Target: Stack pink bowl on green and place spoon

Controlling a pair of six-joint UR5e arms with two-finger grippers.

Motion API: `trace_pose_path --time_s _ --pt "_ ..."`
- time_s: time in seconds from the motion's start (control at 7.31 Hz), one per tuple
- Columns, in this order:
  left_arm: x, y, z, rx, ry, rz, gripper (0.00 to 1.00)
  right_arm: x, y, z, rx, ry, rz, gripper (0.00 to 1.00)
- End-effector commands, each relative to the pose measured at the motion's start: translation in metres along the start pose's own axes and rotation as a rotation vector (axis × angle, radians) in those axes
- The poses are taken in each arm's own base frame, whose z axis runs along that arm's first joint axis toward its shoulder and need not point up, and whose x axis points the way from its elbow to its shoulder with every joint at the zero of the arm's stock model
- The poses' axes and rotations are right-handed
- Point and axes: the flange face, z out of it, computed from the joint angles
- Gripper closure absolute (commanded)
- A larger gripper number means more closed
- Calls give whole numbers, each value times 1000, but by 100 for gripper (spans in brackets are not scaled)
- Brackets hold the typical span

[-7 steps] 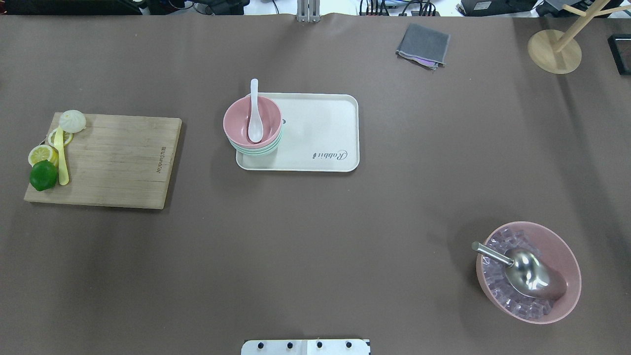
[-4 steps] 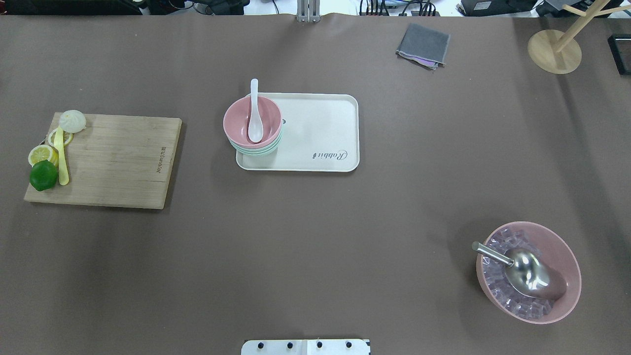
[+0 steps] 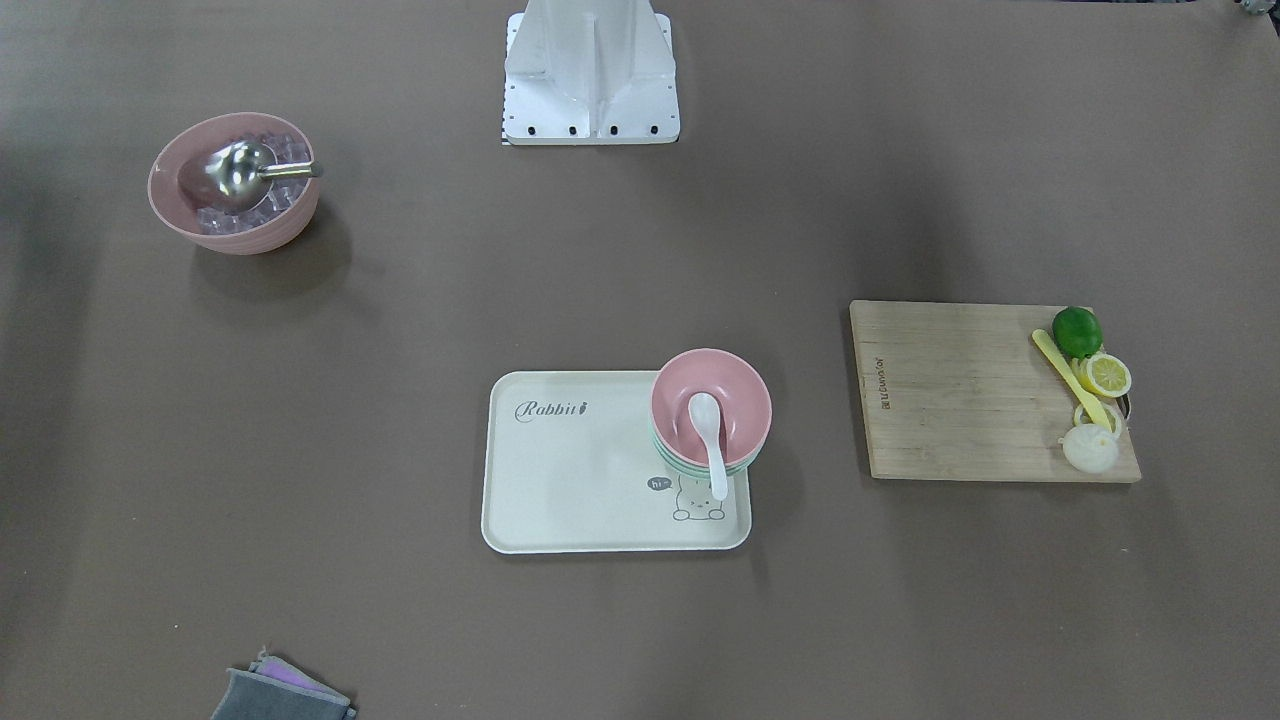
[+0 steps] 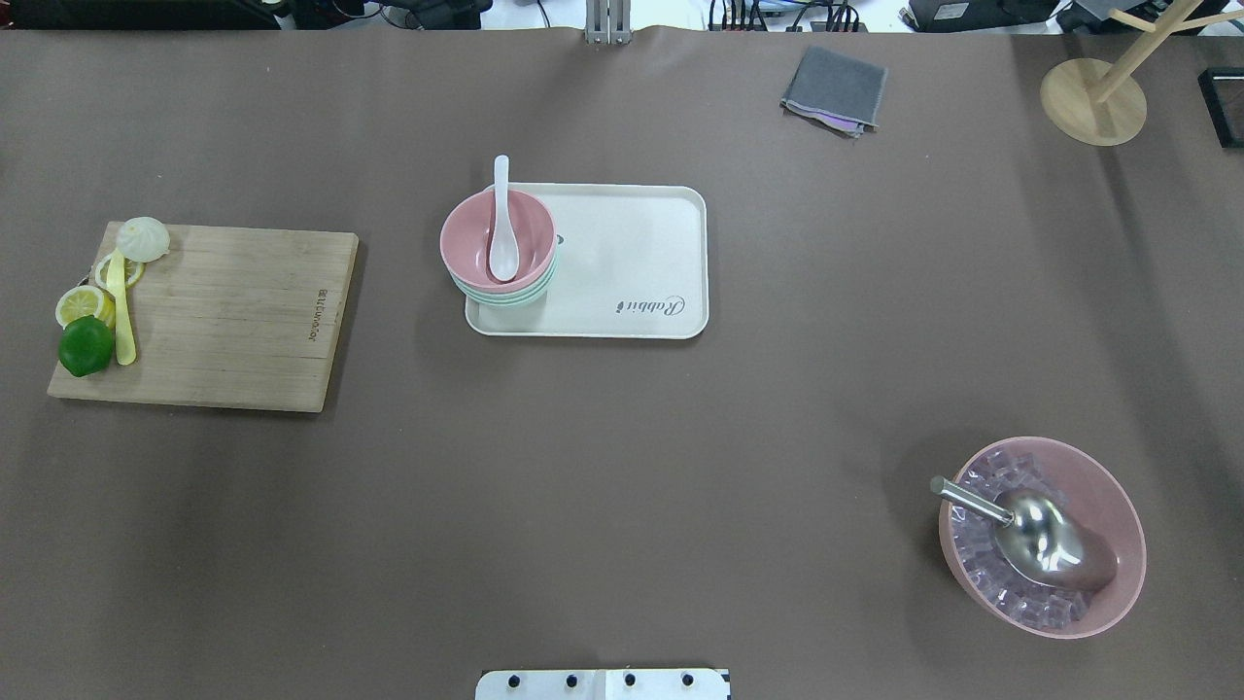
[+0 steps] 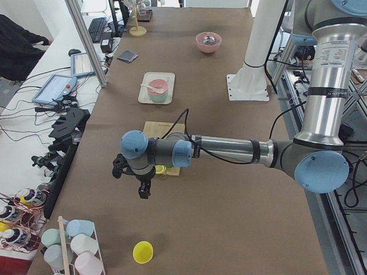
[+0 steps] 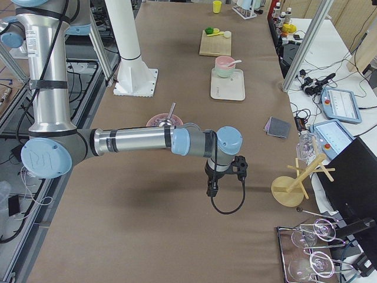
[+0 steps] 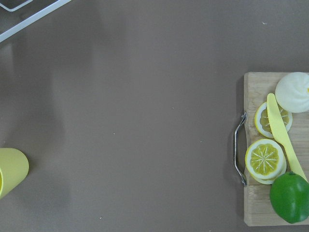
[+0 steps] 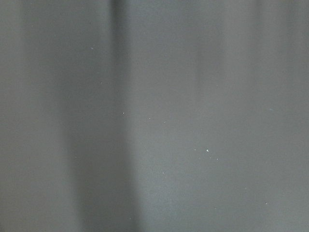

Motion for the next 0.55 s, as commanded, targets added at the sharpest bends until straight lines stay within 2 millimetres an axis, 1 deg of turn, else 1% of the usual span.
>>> trace_pose_path --time_s 0.0,0.41 --pt "1 -2 -1 2 0 2 1 -2 -1 -2 4 0 -5 0" --pt "3 -4 -2 3 0 4 1 -2 -1 -2 4 0 -3 0"
